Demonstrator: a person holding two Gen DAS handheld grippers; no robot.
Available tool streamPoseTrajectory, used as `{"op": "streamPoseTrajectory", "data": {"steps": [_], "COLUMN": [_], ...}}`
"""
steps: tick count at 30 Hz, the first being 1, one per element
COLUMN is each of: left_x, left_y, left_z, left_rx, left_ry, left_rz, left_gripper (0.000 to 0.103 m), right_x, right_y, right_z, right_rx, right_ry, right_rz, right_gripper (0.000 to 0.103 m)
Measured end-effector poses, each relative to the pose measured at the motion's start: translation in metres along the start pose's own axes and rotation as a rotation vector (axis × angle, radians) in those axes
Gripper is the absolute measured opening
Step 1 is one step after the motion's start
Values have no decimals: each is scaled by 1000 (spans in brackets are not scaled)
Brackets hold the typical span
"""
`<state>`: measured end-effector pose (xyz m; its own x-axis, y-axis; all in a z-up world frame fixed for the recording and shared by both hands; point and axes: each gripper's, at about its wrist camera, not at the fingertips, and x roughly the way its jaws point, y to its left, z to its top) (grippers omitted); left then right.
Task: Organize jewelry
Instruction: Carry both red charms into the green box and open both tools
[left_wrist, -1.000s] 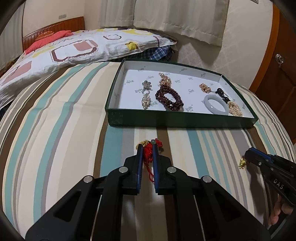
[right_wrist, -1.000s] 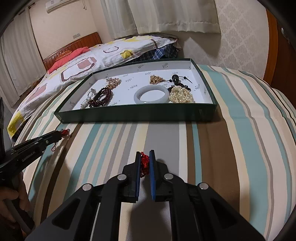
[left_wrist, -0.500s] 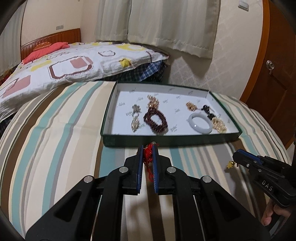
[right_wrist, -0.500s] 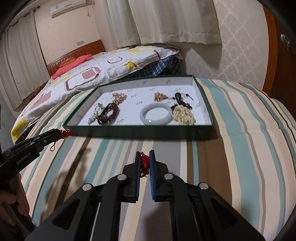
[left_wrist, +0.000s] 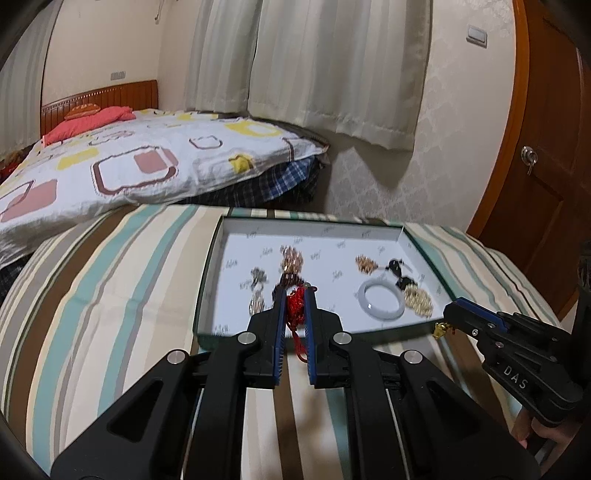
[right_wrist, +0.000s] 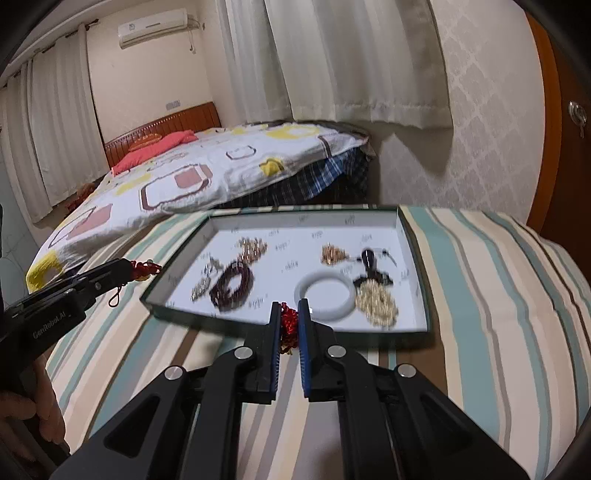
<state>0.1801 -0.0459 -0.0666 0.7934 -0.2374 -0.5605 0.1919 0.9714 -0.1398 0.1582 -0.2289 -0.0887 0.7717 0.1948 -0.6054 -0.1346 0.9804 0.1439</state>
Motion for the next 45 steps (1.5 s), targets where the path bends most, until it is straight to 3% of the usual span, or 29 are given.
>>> {"op": "streamPoseTrajectory", "data": {"steps": [17,29,35,45], "left_x": [25,68,106,166], "left_y": [-1,10,20,36], "left_z": [33,56,65,59], "left_rx": [27,33,32,11], "left_ry": [-63,-73,-24,124], "left_rz": [11,47,68,97], "left_gripper": [10,10,10,10], "right_x": [27,61,93,147], "right_y": [8,6,2,3], "right_z": [52,74,75,59], "right_rx": [-46,-56,-50,-46], "right_ry": [-95,-112,-66,75], "right_rz": [-6,-26,-33,-34], "right_gripper": [9,9,9,9]}}
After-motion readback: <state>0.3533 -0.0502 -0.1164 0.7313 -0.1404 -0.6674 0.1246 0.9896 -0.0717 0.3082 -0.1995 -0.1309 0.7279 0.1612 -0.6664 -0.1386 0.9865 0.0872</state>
